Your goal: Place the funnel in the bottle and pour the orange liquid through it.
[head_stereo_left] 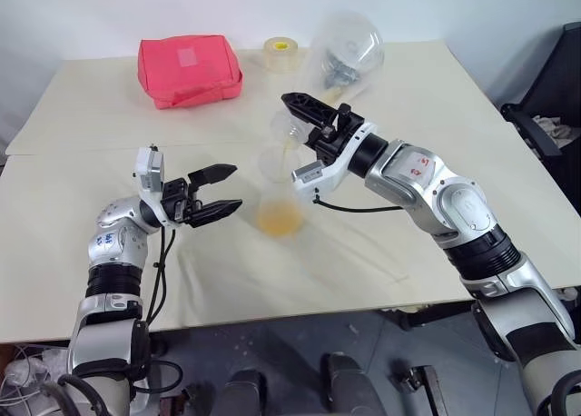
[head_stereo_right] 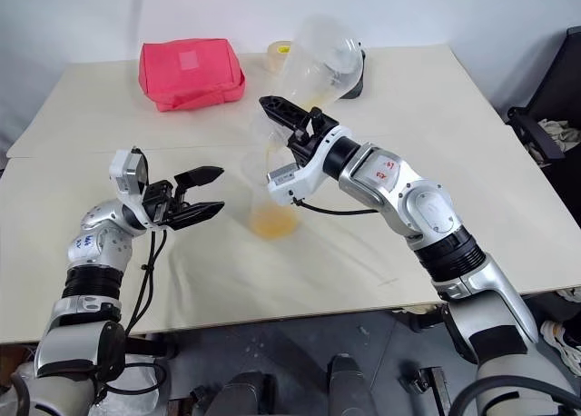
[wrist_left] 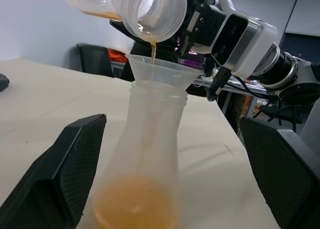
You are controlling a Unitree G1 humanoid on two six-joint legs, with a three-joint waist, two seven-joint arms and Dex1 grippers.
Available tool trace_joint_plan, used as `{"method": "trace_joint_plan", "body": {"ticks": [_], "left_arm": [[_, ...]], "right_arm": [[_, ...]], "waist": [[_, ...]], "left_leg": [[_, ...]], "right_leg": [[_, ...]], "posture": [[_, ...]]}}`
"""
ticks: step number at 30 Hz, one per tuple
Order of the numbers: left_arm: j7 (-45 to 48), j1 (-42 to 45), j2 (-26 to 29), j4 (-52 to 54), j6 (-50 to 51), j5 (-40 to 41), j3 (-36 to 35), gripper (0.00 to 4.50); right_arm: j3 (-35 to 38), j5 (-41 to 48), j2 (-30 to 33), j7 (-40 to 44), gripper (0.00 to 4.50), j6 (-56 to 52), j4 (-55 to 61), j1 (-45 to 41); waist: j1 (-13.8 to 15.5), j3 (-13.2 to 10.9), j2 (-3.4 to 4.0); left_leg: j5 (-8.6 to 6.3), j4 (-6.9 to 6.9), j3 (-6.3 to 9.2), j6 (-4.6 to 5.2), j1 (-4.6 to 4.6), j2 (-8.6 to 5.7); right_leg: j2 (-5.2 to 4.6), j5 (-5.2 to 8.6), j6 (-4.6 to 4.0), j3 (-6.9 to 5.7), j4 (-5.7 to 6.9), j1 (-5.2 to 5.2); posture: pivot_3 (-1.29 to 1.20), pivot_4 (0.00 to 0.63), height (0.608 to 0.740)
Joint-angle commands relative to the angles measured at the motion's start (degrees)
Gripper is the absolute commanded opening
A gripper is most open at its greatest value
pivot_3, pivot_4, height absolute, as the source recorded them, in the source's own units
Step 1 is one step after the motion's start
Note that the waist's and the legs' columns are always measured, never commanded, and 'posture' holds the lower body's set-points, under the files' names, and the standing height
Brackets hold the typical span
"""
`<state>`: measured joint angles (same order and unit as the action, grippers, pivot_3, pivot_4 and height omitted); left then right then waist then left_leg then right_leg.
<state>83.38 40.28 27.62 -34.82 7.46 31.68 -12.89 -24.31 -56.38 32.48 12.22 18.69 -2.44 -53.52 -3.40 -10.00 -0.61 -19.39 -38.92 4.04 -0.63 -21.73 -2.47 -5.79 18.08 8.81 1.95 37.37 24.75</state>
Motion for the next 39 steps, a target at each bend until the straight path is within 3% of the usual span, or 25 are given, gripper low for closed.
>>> {"method": "trace_joint_plan", "body": {"ticks": [1,34,39], "left_arm": [[0.3,1.3,0.2,-0.1,-0.1,0.5,-0.6,4.5],[1.9,3.0,0.6,-2.3,-0.8,-0.1,-0.4,4.5],[2.5,3.8,0.6,-3.4,-1.1,-0.5,-0.2,4.5]], "right_arm": [[2.5,0.1,0.5,-1.2,2.44,0.1,1.5,-1.7],[3.6,2.3,-0.6,2.4,2.44,-2.5,7.4,2.8],[6.3,9.4,-3.9,6.2,2.44,-6.5,9.2,5.7]], "waist": [[0.0,0.0,0.0],[0.1,0.0,0.0],[0.1,0.0,0.0]], "left_leg": [[0.0,0.0,0.0,0.0,0.0,0.0],[0.0,-0.03,0.0,0.0,0.0,-0.01],[0.0,-0.04,0.0,0.0,0.0,0.01]], "right_leg": [[0.0,0.0,0.0,0.0,0.0,0.0],[0.0,0.0,0.0,0.0,0.03,0.0],[0.01,0.0,0.0,0.0,0.04,-0.01]], "posture": [[0.0,0.15,0.74],[0.0,0.15,0.74],[0.0,0.15,0.74]]}}
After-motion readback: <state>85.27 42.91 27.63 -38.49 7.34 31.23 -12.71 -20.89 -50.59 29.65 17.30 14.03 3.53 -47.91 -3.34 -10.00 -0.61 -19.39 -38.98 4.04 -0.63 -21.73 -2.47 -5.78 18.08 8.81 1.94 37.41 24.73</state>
